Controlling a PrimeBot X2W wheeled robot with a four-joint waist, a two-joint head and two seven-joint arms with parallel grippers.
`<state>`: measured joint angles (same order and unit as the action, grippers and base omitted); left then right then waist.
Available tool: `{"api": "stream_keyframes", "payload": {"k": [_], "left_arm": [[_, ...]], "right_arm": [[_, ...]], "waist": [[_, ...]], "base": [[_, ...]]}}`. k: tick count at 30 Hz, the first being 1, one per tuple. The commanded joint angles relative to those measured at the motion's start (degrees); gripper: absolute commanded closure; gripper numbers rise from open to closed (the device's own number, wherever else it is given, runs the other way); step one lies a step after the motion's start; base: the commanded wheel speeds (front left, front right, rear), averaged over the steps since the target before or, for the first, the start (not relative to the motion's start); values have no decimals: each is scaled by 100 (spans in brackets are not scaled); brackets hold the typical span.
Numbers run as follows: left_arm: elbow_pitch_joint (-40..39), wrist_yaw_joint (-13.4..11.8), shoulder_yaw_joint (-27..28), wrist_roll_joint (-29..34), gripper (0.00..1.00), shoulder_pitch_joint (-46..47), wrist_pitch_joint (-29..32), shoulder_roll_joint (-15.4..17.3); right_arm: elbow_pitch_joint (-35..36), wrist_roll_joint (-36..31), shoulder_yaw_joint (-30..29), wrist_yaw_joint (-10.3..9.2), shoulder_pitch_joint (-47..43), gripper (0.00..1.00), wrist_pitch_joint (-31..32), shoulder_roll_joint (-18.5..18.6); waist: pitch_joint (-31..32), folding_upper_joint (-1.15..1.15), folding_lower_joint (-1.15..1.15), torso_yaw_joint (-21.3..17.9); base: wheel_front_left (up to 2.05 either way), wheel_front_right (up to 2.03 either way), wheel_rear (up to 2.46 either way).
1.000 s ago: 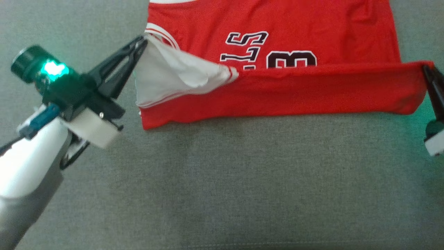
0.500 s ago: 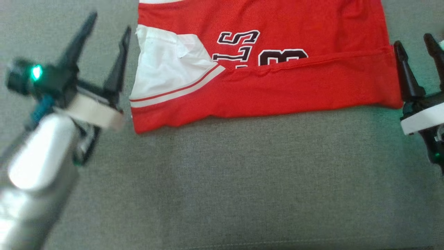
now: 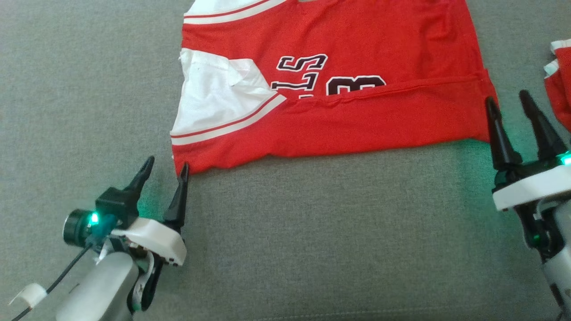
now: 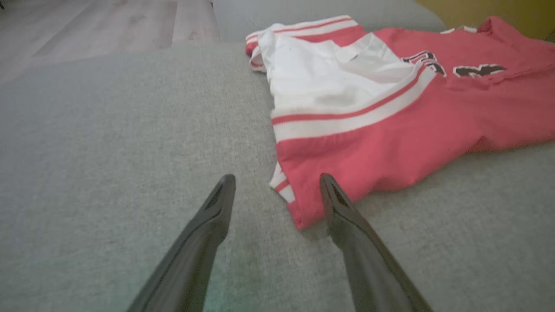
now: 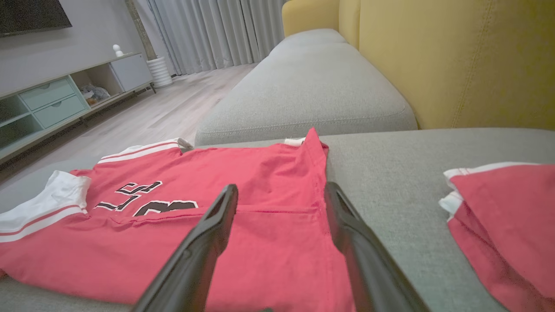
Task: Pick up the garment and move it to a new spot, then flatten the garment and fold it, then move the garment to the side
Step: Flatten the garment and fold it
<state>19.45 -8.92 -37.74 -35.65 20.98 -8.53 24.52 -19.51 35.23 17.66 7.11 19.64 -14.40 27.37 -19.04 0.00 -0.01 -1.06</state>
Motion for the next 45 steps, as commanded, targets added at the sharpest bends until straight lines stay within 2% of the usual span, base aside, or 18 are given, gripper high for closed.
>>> {"api": "stream_keyframes", "payload": {"k": [1,5,6,7,8,10,16,21,27,28,29,37,45], "left_arm": [[-82,-28,144,21,0,87,56,162],[-53,55,9,-31,0,99,350,147],[-37,64,-21,-37,14,104,423,150],[-24,64,-35,-42,37,111,465,153],[-10,73,-52,-44,67,115,500,161],[3,87,-67,-47,100,126,516,171],[-76,168,-100,-24,100,140,418,228],[-135,188,-99,-4,100,191,394,298],[-184,187,-102,9,100,240,398,362],[-192,192,-105,9,100,239,387,368],[-209,200,-112,8,100,234,374,369],[-505,150,-180,-25,100,-48,362,446],[-1441,-76,-407,-77,100,-1038,526,813]], "right_arm": [[93,78,96,37,-87,0,-59,47],[-51,252,252,37,-55,0,-59,114],[-93,291,295,37,-40,0,-59,130],[-137,331,325,37,-19,0,-60,142],[-197,372,361,37,0,0,-60,150],[-346,471,494,37,42,0,-52,166],[-880,656,777,37,323,0,224,202],[-1569,369,602,37,633,0,284,128],[-2142,197,611,37,788,1,842,-84],[-2149,213,640,37,791,64,902,-104],[-2135,224,694,37,785,100,957,-108],[-1945,288,745,37,512,100,890,179],[-1386,442,382,37,-729,100,590,629]], "waist": [[-6,0,1,-15],[-54,0,1,-45],[-64,0,1,-48],[-71,0,1,-50],[-76,0,1,-52],[-75,0,1,-53],[-42,0,1,2],[-40,0,1,95],[-17,0,1,153],[-3,0,1,156],[18,0,1,163],[300,0,1,179],[719,0,1,208]], "base": [[0,0,0],[0,0,0],[0,0,0],[0,0,0],[0,0,0],[0,0,0],[0,0,0],[0,0,0],[0,0,0],[0,0,0],[0,0,0],[0,0,0],[0,0,0]]}}
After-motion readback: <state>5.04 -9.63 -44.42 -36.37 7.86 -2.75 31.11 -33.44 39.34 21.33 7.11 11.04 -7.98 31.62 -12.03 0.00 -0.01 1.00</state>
